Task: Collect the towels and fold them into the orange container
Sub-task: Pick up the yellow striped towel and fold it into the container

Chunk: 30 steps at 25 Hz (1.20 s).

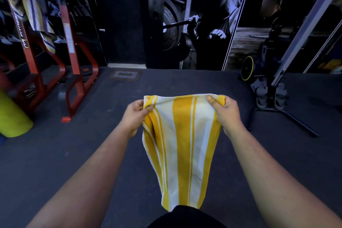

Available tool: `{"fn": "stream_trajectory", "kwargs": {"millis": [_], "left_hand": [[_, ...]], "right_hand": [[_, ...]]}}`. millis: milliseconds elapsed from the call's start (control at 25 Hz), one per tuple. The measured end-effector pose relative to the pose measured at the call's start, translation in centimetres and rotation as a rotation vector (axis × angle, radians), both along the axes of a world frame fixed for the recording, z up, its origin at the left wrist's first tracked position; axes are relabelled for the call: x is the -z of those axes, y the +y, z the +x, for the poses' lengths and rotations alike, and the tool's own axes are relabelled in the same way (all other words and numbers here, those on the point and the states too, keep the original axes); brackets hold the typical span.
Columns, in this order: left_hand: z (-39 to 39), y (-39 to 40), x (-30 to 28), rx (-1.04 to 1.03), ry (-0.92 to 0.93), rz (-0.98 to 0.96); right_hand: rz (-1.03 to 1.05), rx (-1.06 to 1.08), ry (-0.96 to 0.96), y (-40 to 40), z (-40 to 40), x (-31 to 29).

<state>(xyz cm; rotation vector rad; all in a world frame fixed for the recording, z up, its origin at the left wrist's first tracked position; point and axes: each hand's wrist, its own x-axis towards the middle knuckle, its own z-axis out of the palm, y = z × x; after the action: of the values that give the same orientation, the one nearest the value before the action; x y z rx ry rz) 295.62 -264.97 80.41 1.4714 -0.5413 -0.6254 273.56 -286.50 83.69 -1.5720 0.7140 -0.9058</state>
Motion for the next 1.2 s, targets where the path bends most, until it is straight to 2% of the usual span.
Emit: {"fn": "stream_trajectory", "kwargs": {"millis": [80,160,240,320,400,480,560,640,680,720,760,800,880,920,960,1000,1080,1120,1200], "left_hand": [[-1.0,-0.6,-1.0,0.037,0.176,-0.083],[-1.7,-1.3,-2.7,0.075,0.303,-0.115],[-1.9,-2.3,-4.0,0.038,0.302,-0.122],[-1.8,-3.2,-4.8,-0.007,0.340,-0.191],[-1.1,-2.6,-5.0,0.001,0.324,-0.240],[0.7,-0.8,-3.8,0.092,0.108,-0.071],[2.7,1.0,-2.4,0.169,-0.182,0.254],[4.3,1.5,-1.5,0.103,-0.521,0.517],[4.8,1.4,-1.3,0.027,-0.686,0.587],[4.8,1.2,-1.3,-0.052,-0.767,0.572],[4.4,0.8,-1.4,-0.113,-0.720,0.477],[3.4,0.5,-1.5,-0.165,-0.484,0.298],[1.0,-0.6,-1.3,-0.209,0.117,-0.050],[0.1,-1.2,-1.1,-0.217,0.267,-0.118],[-0.4,-1.7,-1.0,-0.218,0.280,-0.104],[-0.3,-2.0,-0.9,-0.206,0.182,-0.051],[0.5,-1.3,-1.3,-0.093,-0.156,0.065],[1.6,-0.9,-1.1,0.022,-0.354,0.206],[2.8,0.0,-0.6,0.256,-0.881,0.723]], "right_hand": [[0.135,-0.038,-0.162,0.1,-0.1,-0.6],[0.304,-0.180,-0.293,-0.2,-0.4,-0.1],[0.433,-0.350,-0.128,0.8,-0.7,2.0],[0.430,-0.473,0.035,2.4,-0.7,4.6],[0.413,-0.392,-0.007,3.0,-0.2,5.1],[0.391,-0.233,-0.080,1.8,0.0,4.0],[0.225,-0.134,-0.017,0.1,-0.1,2.8],[0.091,-0.134,0.059,-0.3,0.2,2.7],[0.032,-0.130,0.106,-0.4,0.6,3.0],[-0.026,-0.112,0.148,-0.3,0.8,3.3],[-0.067,-0.101,0.169,-0.4,1.0,3.8],[-0.082,-0.089,0.165,-0.4,1.1,3.9],[-0.065,-0.069,0.124,-0.4,1.4,3.7],[-0.051,-0.079,0.093,-0.4,1.7,3.4],[-0.043,-0.085,0.064,-0.1,1.8,2.8],[-0.027,-0.093,0.035,0.0,2.0,2.4],[0.026,-0.106,-0.016,-0.1,2.2,1.4],[0.051,-0.121,-0.029,-0.2,2.2,0.9],[0.078,-0.181,-0.011,-0.4,2.3,0.3]]}}
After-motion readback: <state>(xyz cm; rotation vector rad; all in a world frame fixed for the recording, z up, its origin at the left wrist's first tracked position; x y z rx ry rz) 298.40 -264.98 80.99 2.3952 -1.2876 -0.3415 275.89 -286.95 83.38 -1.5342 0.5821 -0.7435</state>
